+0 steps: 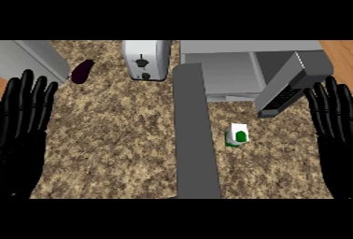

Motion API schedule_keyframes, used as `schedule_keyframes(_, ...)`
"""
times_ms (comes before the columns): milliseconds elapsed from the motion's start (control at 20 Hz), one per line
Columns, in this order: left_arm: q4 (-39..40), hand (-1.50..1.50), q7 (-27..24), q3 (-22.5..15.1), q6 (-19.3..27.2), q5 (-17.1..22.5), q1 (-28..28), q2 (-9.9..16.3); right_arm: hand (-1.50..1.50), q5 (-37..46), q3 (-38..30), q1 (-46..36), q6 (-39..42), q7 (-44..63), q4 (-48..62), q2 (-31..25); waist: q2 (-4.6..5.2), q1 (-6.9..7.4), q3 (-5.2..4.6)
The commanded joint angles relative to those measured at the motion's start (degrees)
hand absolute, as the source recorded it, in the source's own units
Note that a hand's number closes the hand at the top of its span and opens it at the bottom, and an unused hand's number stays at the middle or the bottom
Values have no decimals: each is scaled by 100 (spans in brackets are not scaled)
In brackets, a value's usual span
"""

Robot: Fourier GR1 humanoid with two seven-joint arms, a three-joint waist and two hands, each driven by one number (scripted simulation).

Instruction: Pick up the milk, place it into the microwave and close the microwave

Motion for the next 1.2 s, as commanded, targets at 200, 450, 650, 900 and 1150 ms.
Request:
schedule_keyframes(200, 329, -150, -108, -721, 577, -909, -304, -621, -150, -809, -133, -43, 605, 300, -273, -204, -65, 190, 23)
schedule_keyframes(450, -171, -150, 226, -461, 760, 34, 709, -663, -150, -1399, 45, 665, 1245, 376, -850, -433, -80, 210, 21)
schedule_keyframes(650, -777, -150, -200, -754, 533, 231, 1968, -583, -150, -653, 625, 1390, 1212, -216, -910, -63, -80, 238, 21)
schedule_keyframes(900, -930, -150, -736, -377, 155, 630, 2605, -358, -150, -756, 409, 1491, 1162, 126, -1287, -108, -73, 241, 19)
schedule_keyframes(1150, -710, -150, -1526, -850, -75, 448, 3370, -550, -150, 158, 759, 2058, 1246, -718, -1003, 49, -74, 236, 19)
